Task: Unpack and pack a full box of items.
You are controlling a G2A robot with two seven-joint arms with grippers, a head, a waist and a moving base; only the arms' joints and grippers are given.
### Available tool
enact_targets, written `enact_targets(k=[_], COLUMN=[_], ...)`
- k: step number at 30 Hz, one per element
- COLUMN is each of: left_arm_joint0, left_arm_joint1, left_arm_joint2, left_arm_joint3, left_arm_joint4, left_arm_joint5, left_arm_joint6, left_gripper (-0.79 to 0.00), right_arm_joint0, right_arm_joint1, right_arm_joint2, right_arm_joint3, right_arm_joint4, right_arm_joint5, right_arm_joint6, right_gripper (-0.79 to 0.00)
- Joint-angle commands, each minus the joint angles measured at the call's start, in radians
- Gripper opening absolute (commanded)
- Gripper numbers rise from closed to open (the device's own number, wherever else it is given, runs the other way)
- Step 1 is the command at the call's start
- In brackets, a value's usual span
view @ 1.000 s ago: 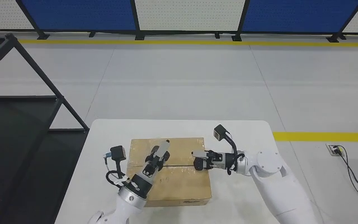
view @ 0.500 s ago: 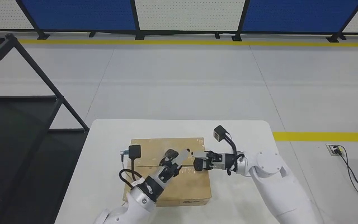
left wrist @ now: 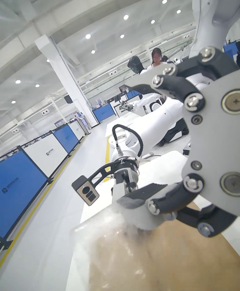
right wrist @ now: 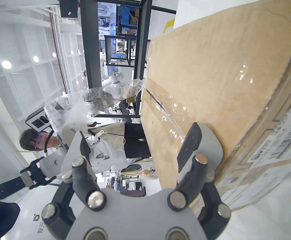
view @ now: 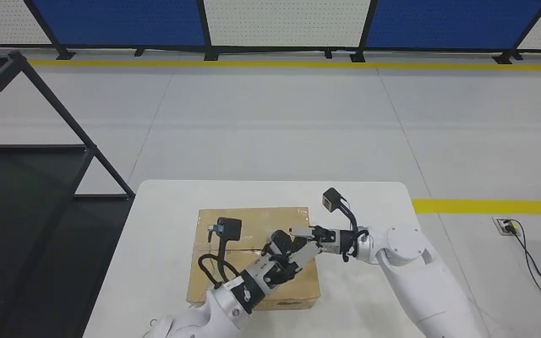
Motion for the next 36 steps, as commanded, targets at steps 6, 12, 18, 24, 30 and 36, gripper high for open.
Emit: enact_targets(k=[6, 12, 18, 24, 30, 36], left_arm_joint0=[-0.025, -0.043, -0.029, 0.061, 0.191, 0.313], left_arm_joint1=[-0.007, -0.012, -0.013, 0.002, 0.021, 0.034], left_arm_joint2=[0.051, 0.071, 0.057, -0.052, -0.278, -0.608], left_arm_joint3=[0.0, 0.007, -0.008, -0.129, -0.247, -0.228], left_arm_joint4=[0.052, 0.065, 0.049, -0.038, -0.201, -0.522], left_arm_joint5=[0.017, 0.027, 0.021, -0.015, -0.077, -0.122], left_arm_joint6=[-0.005, -0.004, -0.003, -0.039, -0.083, -0.145], left_gripper=[0.0, 0.0, 0.0, 0.0, 0.0, 0.0], right_arm_joint0=[-0.002, -0.001, 0.001, 0.008, 0.017, 0.024], right_arm_joint1=[0.003, 0.004, 0.006, 0.008, 0.009, 0.011], right_arm_joint2=[-0.006, -0.013, -0.017, -0.024, -0.031, -0.037], right_arm_joint3=[0.006, 0.007, -0.005, -0.013, -0.008, -0.003], right_arm_joint4=[0.003, 0.008, 0.013, 0.005, 0.003, 0.002], right_arm_joint5=[-0.01, -0.013, -0.011, -0.017, -0.02, -0.028], right_arm_joint6=[-0.004, -0.01, -0.004, 0.002, 0.006, 0.01], right_gripper=[0.0, 0.0, 0.0, 0.0, 0.0, 0.0])
